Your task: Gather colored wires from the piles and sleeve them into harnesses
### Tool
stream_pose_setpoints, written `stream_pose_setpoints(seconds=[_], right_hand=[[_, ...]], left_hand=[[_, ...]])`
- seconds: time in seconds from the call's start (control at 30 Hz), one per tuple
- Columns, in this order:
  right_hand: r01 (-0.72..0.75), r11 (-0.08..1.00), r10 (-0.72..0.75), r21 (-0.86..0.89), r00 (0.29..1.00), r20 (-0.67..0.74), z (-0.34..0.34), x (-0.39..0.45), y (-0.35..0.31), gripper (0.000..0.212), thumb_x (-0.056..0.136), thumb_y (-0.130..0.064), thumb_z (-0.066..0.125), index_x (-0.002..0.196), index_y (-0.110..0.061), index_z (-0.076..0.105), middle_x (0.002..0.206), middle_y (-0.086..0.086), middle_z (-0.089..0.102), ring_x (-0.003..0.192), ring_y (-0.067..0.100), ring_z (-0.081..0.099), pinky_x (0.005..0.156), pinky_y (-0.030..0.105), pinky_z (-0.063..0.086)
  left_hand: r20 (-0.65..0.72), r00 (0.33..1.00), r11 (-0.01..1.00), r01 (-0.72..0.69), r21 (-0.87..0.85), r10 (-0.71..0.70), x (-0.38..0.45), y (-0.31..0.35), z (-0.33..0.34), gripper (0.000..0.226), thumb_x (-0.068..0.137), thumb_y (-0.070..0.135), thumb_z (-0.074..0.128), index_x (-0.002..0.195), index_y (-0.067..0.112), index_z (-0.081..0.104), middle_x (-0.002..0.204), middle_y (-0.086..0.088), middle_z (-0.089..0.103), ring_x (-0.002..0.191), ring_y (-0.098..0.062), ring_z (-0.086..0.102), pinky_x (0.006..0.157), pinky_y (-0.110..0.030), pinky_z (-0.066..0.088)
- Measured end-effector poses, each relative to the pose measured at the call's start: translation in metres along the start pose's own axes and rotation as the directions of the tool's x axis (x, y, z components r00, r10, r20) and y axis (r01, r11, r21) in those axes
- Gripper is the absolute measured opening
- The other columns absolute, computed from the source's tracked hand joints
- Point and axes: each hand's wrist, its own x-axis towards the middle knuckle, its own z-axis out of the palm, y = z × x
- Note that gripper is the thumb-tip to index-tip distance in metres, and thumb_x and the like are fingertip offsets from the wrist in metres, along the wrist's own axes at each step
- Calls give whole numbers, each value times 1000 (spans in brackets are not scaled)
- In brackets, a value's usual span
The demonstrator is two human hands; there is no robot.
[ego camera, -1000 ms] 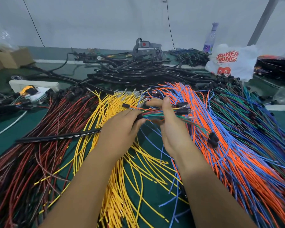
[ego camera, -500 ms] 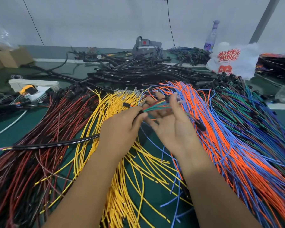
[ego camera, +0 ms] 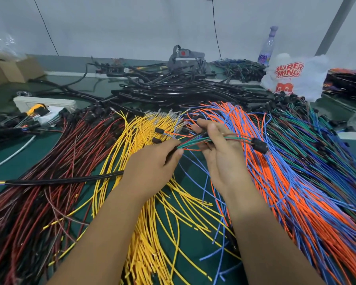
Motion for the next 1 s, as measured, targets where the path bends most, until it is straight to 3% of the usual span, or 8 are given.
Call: stream_pose_setpoints(seconds=[0.13, 0.27, 0.4, 0.53, 0.73, 0.8, 0.9, 1.0], right_hand=[[-8, 993, 17, -121, 998, 68, 4, -2, 8, 19, 98, -12, 48, 102, -3, 65, 107, 18, 66, 106, 25, 62, 86, 33, 52], [8, 982, 21, -188, 988, 154, 8, -5, 11, 18, 97, -15, 50, 100, -13, 68, 102, 2, 69, 100, 9, 64, 74, 20, 50], [-13, 987, 38, -163, 988, 151, 7, -6, 10, 20, 87, -31, 59, 100, -25, 74, 114, 0, 69, 112, 14, 62, 84, 28, 52], [6, 984, 19, -180, 991, 134, 6, -7, 7, 27, 83, -34, 66, 108, -29, 73, 121, 5, 68, 120, 23, 60, 103, 46, 46], [63, 980, -30, -190, 984, 177, 6, -7, 8, 21, 91, -15, 60, 98, -28, 75, 107, 2, 70, 102, 19, 64, 84, 32, 49], [80, 978, -44, -194, 982, 183, 7, -7, 8, 25, 91, -15, 58, 103, -31, 73, 108, 3, 69, 101, 17, 65, 83, 30, 49], [91, 980, -61, -175, 984, 168, 10, -7, 9, 28, 93, -15, 58, 113, -33, 66, 108, 10, 69, 98, 21, 67, 84, 35, 53], [77, 977, -46, -197, 987, 155, 10, -7, 8, 26, 94, -13, 58, 114, -28, 66, 105, 7, 72, 94, 24, 68, 84, 36, 55]], left_hand=[[17, 1000, 1000, -20, -2, 20, 1, 4, 2, 43, 91, 62, 26, 108, 34, 53, 62, 12, 50, 59, -7, 50, 47, -28, 31], [1, 1000, 1000, -4, -17, 4, 2, 7, 1, 61, 83, 68, 18, 120, 33, 52, 63, 14, 47, 60, -9, 47, 48, -28, 29], [-34, 999, 992, 30, -122, -34, 3, 9, 2, 35, 94, 53, 40, 119, 35, 57, 71, 18, 54, 66, -6, 51, 52, -27, 34], [-59, 992, 942, 90, -323, -115, 5, 5, 0, 22, 94, 44, 53, 108, 32, 65, 85, 13, 66, 79, -11, 61, 69, -42, 51], [-60, 981, 802, 115, -586, -184, 8, 2, -5, 17, 90, 23, 65, 105, 30, 67, 95, 3, 72, 91, -16, 66, 87, -42, 52], [-60, 977, 764, 120, -634, -203, 8, 1, -6, 19, 88, 22, 67, 105, 30, 67, 90, 1, 72, 85, -13, 66, 82, -33, 52], [-84, 974, 714, 94, -694, -210, 8, 1, -7, 18, 87, 16, 68, 99, 30, 68, 77, 0, 70, 59, -2, 56, 62, -20, 47], [-100, 973, 675, 69, -734, -209, 8, 2, -8, 21, 86, 11, 68, 95, 30, 68, 72, 4, 70, 53, -1, 53, 54, -16, 46]])
